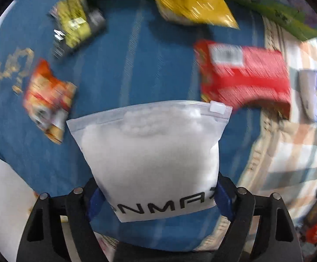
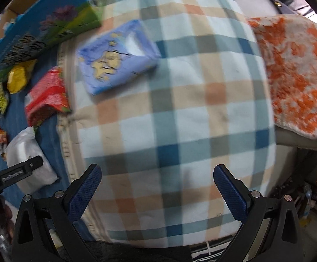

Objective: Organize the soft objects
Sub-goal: 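Grasp the white ONMAX pouch with the left tool while the right tool grasps the red wafer pack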

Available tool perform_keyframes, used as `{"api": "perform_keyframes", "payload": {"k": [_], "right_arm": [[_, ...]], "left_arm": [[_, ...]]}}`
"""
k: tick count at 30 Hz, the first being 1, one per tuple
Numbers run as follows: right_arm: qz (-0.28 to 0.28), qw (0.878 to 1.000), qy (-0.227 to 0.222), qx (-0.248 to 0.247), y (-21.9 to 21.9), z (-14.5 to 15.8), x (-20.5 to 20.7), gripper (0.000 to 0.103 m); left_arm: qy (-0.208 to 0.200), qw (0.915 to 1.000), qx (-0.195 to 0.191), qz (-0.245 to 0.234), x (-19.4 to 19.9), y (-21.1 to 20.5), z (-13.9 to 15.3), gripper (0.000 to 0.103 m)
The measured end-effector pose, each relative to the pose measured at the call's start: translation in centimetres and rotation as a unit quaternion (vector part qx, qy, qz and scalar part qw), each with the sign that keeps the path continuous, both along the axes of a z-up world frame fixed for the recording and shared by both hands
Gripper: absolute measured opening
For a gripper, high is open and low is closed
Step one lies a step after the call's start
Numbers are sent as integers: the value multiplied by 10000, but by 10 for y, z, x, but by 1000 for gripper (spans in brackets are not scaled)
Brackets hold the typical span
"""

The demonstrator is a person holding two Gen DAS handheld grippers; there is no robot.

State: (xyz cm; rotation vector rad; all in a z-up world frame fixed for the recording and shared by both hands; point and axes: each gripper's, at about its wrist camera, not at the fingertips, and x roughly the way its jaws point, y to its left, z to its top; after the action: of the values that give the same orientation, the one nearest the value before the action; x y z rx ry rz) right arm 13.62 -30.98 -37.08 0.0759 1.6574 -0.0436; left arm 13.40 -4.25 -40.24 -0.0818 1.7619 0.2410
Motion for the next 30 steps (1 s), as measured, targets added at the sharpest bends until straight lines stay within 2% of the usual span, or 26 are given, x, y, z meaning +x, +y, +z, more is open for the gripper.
{"api": "perform_keyframes", "payload": {"k": [6, 9, 11, 12, 14, 15, 16, 17, 18, 20, 22, 23, 25, 26, 27, 28, 30], "right_arm": [[532, 9973, -62, 504, 51, 13, 32, 103], [1431, 9873, -387, 565, 98, 27, 47, 103], [2338, 9700, -581, 337, 131, 29, 57, 103], [3072, 9491, -682, 101, 152, 25, 60, 103], [4036, 9115, -758, -234, 176, 15, 62, 101], [4298, 8997, -697, -304, 184, 9, 62, 98], [4659, 8815, -567, -514, 193, -2, 62, 97], [4860, 8705, -486, -612, 199, -9, 61, 95], [5149, 8534, -370, -726, 207, -19, 61, 91], [5427, 8360, -213, -789, 215, -31, 60, 91], [5610, 8247, -44, -715, 219, -38, 58, 89], [5632, 8233, 53, -703, 220, -42, 57, 81], [5558, 8273, 152, -803, 215, -51, 56, 80], [5466, 8333, 146, -817, 214, -51, 57, 78], [5228, 8488, 196, -757, 209, -49, 60, 71], [4799, 8740, 278, -707, 198, -46, 63, 67], [3792, 9220, 449, -641, 172, -40, 71, 42]], "left_arm": [[-181, 9988, 442, -121, 15, 37, 10, 81], [-214, 9986, 445, -201, 20, 51, 9, 81], [-228, 9986, 404, -272, 22, 56, 10, 81], [-258, 9983, 411, -337, 22, 58, 8, 81], [-301, 9980, 369, -420, 15, 61, 5, 82], [-313, 9981, 307, -442, 12, 68, 8, 82], [-337, 9981, 257, -454, 10, 70, 6, 82], [-387, 9979, 209, -480, 5, 71, 4, 82], [-413, 9977, 174, -508, 4, 72, 4, 82], [-465, 9976, 82, -513, -11, 85, -5, 82], [-475, 9976, -36, -510, -14, 89, -8, 82], [-467, 9976, -99, -510, -12, 99, -8, 82], [-470, 9972, -198, -539, -6, 110, -12, 82], [-477, 9970, -217, -579, -5, 115, -15, 82], [-486, 9967, -220, -611, -3, 118, -16, 82], [-507, 9964, -219, -639, -2, 121, -17, 82], [-540, 9959, -213, -690, 0, 130, -16, 82]]}}
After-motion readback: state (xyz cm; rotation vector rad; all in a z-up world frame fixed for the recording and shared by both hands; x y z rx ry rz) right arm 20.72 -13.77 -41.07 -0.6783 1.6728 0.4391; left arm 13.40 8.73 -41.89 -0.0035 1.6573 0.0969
